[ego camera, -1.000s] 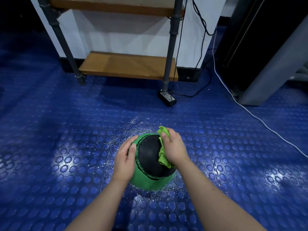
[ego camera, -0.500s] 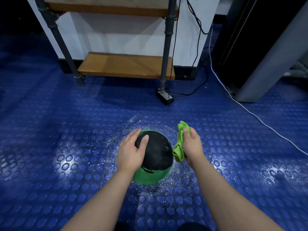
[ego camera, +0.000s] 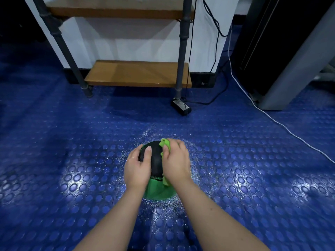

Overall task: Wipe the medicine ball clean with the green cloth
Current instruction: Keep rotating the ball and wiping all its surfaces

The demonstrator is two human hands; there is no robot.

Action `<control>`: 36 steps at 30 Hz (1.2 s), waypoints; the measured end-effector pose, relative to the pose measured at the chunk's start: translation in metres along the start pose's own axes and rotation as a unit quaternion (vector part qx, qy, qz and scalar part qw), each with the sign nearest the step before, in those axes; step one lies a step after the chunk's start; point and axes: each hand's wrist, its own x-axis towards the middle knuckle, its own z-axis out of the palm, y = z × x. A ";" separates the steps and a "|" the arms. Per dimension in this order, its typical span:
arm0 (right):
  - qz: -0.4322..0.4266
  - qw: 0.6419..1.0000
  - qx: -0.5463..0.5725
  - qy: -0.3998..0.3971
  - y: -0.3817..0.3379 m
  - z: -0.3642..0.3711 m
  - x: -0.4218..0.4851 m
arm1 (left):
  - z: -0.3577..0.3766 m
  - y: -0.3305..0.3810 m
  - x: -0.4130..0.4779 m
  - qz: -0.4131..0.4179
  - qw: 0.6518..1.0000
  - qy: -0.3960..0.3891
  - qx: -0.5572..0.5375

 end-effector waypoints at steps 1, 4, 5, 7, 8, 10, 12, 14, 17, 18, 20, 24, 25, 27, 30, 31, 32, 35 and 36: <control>0.030 1.000 0.008 -0.007 0.000 0.000 0.009 | 0.002 0.003 0.001 0.001 1.000 0.003 0.005; 0.158 0.985 0.037 -0.061 0.014 -0.010 0.036 | 0.006 0.010 -0.002 0.037 0.999 0.005 0.020; 0.198 0.976 0.055 -0.078 0.020 -0.016 0.043 | 0.007 0.009 -0.006 0.054 0.998 0.003 0.028; 0.215 0.971 0.064 -0.088 0.027 -0.023 0.041 | 0.008 0.007 -0.013 0.075 0.996 0.007 0.044; 0.184 0.979 0.055 -0.069 0.027 -0.023 0.033 | 0.008 0.006 -0.014 0.078 0.996 0.011 0.052; 0.081 0.995 0.056 0.002 0.022 -0.016 0.005 | 0.007 0.006 -0.013 0.073 0.996 0.010 0.055; -0.015 0.997 0.048 0.054 0.013 -0.008 -0.028 | 0.006 0.006 -0.009 0.067 0.996 0.005 0.054; -0.051 0.997 0.024 0.054 0.009 -0.001 -0.041 | 0.004 0.005 -0.007 0.067 0.997 0.001 0.042; -0.065 0.997 0.025 0.018 0.013 -0.005 -0.023 | 0.001 0.001 -0.009 0.074 0.997 0.003 0.001; -0.052 0.998 0.030 0.004 0.013 -0.009 -0.012 | 0.001 0.000 -0.009 0.074 0.997 0.006 -0.002; 0.006 0.999 0.026 -0.035 0.013 -0.015 0.012 | 0.001 -0.001 -0.008 0.077 0.997 0.006 -0.005; 0.080 0.990 -0.009 -0.114 0.012 -0.022 0.039 | 0.000 -0.004 -0.009 0.093 0.996 -0.012 -0.014; 0.088 0.988 -0.010 -0.124 0.012 -0.022 0.042 | -0.001 -0.005 -0.010 0.093 0.995 -0.014 -0.017; 0.098 0.985 -0.015 -0.138 0.010 -0.023 0.046 | -0.002 -0.005 -0.009 0.093 0.995 -0.019 -0.023; 0.107 0.973 -0.072 -0.190 0.005 -0.025 0.052 | -0.005 -0.005 -0.009 0.087 0.995 -0.032 -0.033; 0.112 0.969 -0.088 -0.201 0.005 -0.026 0.055 | -0.005 -0.007 -0.010 0.089 0.995 -0.036 -0.037; 0.128 0.968 -0.080 -0.203 0.004 -0.026 0.056 | -0.006 -0.009 -0.011 0.094 0.994 -0.039 -0.043; 0.188 0.963 -0.015 -0.194 0.013 -0.021 0.061 | -0.011 -0.018 -0.017 0.119 0.990 -0.044 -0.067; 0.203 0.960 0.013 -0.193 0.015 -0.021 0.060 | -0.013 -0.020 -0.018 0.128 0.988 -0.045 -0.073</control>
